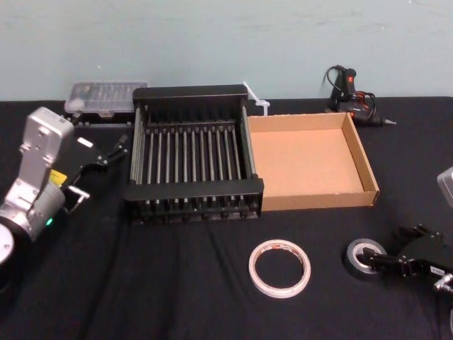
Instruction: Pick up the white tape and place it into the black box , Pick up the silver tape and place it into the brown box.
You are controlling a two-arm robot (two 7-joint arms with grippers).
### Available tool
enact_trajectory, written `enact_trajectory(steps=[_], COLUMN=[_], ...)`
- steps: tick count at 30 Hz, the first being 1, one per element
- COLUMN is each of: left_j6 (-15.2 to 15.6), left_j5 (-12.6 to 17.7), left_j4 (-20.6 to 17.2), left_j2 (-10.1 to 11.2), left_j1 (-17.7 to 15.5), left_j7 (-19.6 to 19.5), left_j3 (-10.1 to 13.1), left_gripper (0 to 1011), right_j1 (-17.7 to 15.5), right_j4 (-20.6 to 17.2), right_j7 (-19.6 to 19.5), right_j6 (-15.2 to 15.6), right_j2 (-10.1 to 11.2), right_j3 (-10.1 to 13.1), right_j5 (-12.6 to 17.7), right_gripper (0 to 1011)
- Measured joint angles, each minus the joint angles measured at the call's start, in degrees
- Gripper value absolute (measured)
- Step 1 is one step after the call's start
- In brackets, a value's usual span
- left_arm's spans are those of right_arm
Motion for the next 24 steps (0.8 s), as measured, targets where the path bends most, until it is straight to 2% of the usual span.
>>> enact_trajectory(steps=[7,13,17,18,20,21,24], left_j6=[0.0,0.0,0.0,0.0,0.0,0.0,0.0], left_j5=[0.0,0.0,0.0,0.0,0.0,0.0,0.0], left_j4=[0.0,0.0,0.0,0.0,0.0,0.0,0.0], left_j2=[0.0,0.0,0.0,0.0,0.0,0.0,0.0], left_j1=[0.0,0.0,0.0,0.0,0.0,0.0,0.0], left_j7=[0.0,0.0,0.0,0.0,0.0,0.0,0.0], left_j3=[0.0,0.0,0.0,0.0,0.0,0.0,0.0], left_gripper=[1001,1001,1001,1001,1001,1001,1001], right_j1=[-0.03,-0.03,-0.03,-0.03,-0.03,-0.03,-0.03], right_j4=[-0.05,-0.08,-0.09,-0.09,-0.1,-0.1,-0.1], right_j7=[-0.01,-0.03,-0.03,-0.04,-0.04,-0.04,-0.04], right_j6=[-0.02,-0.04,-0.06,-0.07,-0.08,-0.08,-0.09], right_j2=[0.04,0.07,0.08,0.09,0.09,0.08,0.09], right_j3=[-0.02,-0.05,-0.05,-0.05,-0.05,-0.06,-0.06], right_j5=[0.01,0.02,0.01,0.01,0.02,0.02,0.02], right_gripper=[1002,894,795,739,704,648,561])
